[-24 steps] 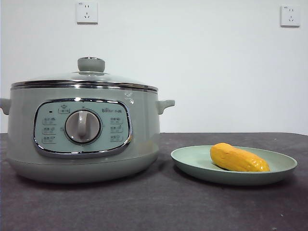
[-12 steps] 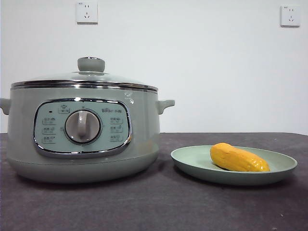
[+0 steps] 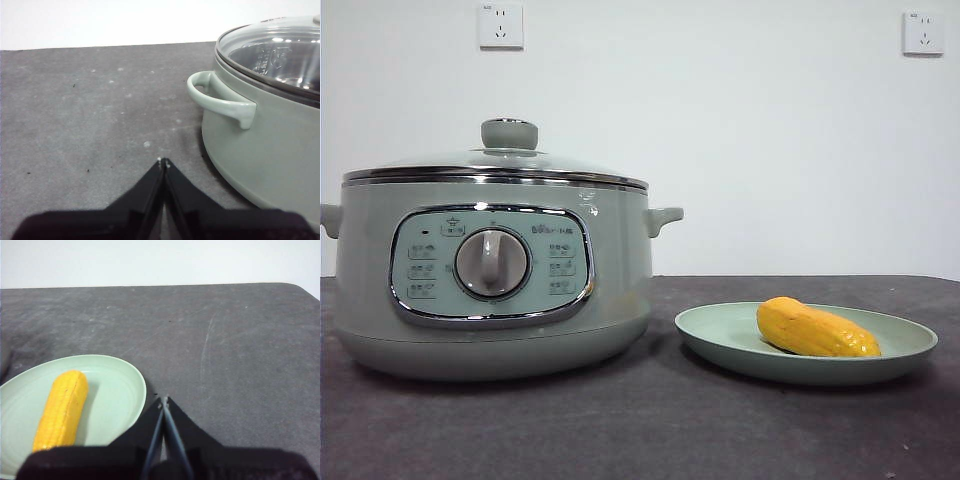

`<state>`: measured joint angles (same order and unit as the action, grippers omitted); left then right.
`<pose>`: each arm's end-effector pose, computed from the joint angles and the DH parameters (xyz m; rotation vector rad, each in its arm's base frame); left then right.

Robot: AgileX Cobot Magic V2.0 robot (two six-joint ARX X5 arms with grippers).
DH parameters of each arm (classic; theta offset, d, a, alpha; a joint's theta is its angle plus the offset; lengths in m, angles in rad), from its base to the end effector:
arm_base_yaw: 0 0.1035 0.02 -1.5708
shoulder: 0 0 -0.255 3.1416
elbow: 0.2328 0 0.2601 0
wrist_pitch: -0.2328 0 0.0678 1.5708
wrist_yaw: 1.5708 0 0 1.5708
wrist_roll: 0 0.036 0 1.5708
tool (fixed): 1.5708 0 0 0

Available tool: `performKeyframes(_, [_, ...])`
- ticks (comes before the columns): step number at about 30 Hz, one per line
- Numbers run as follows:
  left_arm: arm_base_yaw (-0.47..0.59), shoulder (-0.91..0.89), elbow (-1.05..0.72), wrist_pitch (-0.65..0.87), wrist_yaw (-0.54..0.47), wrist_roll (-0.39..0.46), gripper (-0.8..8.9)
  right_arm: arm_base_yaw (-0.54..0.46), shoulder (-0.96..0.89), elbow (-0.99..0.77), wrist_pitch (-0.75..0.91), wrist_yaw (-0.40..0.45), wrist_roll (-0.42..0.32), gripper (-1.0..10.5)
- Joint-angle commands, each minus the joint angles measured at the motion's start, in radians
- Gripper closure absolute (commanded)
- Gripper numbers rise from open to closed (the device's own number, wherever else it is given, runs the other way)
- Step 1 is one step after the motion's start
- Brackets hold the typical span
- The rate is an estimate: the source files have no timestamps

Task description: Take the corn out from the steamer,put the corn on the plate,close the lid

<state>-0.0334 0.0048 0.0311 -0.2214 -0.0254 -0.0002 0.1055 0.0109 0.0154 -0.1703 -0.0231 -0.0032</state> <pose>0.1182 -0.0030 0.1512 0.0055 0.1950 -0.0080 0.1194 0.0135 0.1503 -0.0100 0.1656 0.1286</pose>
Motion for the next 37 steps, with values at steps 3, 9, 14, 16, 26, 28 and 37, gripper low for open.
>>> performKeyframes(3, [0.004,-0.003,-0.013,0.000,0.002,0.001,8.16,0.000,0.002,-0.010,-0.005,0.003,0.012,9.5])
performKeyframes(9, [0.004,-0.003,-0.013,0.000,0.002,0.001,8.16,0.000,0.002,-0.010,-0.005,0.003,0.012,9.5])
performKeyframes(14, [0.004,-0.003,-0.013,0.000,0.002,0.001,8.16,0.000,0.002,-0.010,-0.005,0.003,0.011,9.5])
performKeyframes(16, [0.004,-0.003,-0.013,0.000,0.002,0.001,8.16,0.000,0.002,-0.010,-0.005,0.003,0.011,9.5])
performKeyframes(26, [0.004,-0.003,-0.013,0.000,0.002,0.002,8.16,0.000,0.002,-0.010,-0.005,0.003,0.012,9.5])
performKeyframes(28, [0.004,-0.003,-0.013,0.000,0.002,0.001,8.16,0.000,0.002,-0.010,-0.005,0.003,0.012,9.5])
performKeyframes(37, [0.004,-0.003,-0.013,0.000,0.002,0.001,8.16,0.000,0.002,-0.010,-0.005,0.003,0.012,9.5])
